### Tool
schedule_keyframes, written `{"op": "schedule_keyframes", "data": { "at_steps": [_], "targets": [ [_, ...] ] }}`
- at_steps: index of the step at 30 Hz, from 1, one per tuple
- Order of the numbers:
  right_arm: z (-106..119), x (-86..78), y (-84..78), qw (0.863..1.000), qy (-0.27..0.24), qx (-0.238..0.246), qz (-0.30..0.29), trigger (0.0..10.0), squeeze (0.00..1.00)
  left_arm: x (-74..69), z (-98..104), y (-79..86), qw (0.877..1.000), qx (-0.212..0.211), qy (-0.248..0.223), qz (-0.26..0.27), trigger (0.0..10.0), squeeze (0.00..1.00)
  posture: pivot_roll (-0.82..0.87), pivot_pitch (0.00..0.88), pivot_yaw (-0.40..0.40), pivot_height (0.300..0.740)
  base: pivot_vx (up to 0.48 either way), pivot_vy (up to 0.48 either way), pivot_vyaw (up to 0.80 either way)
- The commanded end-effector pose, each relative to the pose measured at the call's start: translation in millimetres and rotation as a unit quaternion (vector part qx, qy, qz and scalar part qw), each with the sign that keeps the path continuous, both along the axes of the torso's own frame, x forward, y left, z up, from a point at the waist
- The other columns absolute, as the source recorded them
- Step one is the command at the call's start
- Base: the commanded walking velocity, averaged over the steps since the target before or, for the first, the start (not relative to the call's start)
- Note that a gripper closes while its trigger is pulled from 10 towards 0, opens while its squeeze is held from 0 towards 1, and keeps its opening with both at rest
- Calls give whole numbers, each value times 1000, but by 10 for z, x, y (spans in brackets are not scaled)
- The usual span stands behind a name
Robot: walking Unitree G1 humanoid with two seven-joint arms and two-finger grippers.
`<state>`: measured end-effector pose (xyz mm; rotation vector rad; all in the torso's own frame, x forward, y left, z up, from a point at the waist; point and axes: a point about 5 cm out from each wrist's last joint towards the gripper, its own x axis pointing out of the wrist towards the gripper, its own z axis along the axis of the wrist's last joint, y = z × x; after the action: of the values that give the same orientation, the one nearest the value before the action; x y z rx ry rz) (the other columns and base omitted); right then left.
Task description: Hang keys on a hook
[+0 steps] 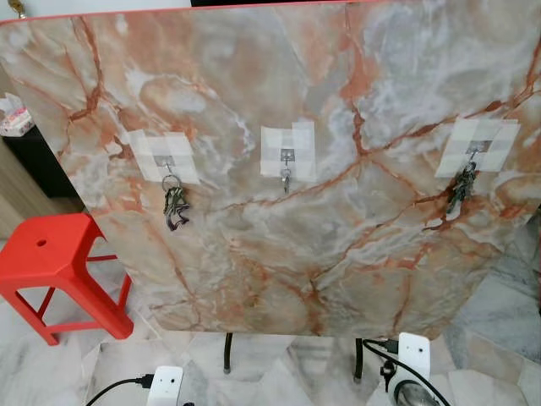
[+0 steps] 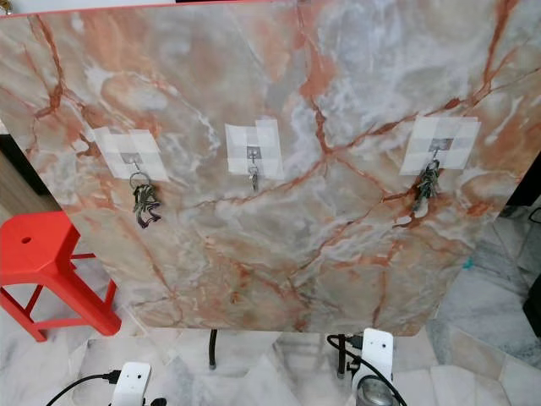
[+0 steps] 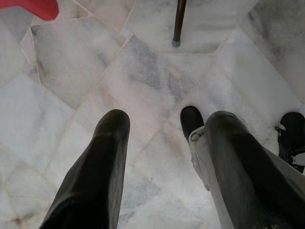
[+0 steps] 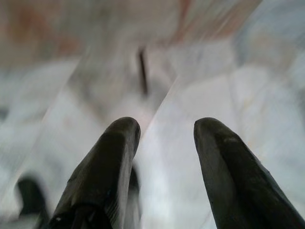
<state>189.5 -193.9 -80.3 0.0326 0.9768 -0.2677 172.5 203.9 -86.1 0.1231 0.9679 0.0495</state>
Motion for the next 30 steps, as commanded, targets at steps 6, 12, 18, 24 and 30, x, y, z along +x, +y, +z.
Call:
{"op": "schedule_keyframes", "data": {
  "at_steps": [6, 12, 18, 24, 30],
  "targets": [
    [-112, -199, 54, 997, 47, 10, 55, 10000, 0, -46, -24, 3, 1000, 10, 14, -6, 10000, 0, -120, 0, 26, 740, 0, 0, 0],
    [-163, -326, 43, 995, 66, 1, 69, 10000, 0, -55, -27, 5, 1000, 10, 15, -6, 10000, 0, -125, 0, 28, 740, 0, 0, 0],
    [-195, -416, 23, 995, 71, 9, 71, 10000, 0, -71, -36, 2, 1000, 8, 20, 0, 10000, 0, -125, 0, 27, 740, 0, 0, 0],
    [-202, -443, 3, 994, 75, 4, 85, 10000, 0, -68, -36, 1, 1000, 8, 21, 0, 10000, 0, -127, 0, 25, 740, 0, 269, 0],
    [-200, -437, 3, 993, 74, -2, 93, 10000, 0, -62, -33, 2, 1000, 8, 20, 0, 10000, 0, -124, 0, 23, 740, 0, 371, 0]
  ]
}}
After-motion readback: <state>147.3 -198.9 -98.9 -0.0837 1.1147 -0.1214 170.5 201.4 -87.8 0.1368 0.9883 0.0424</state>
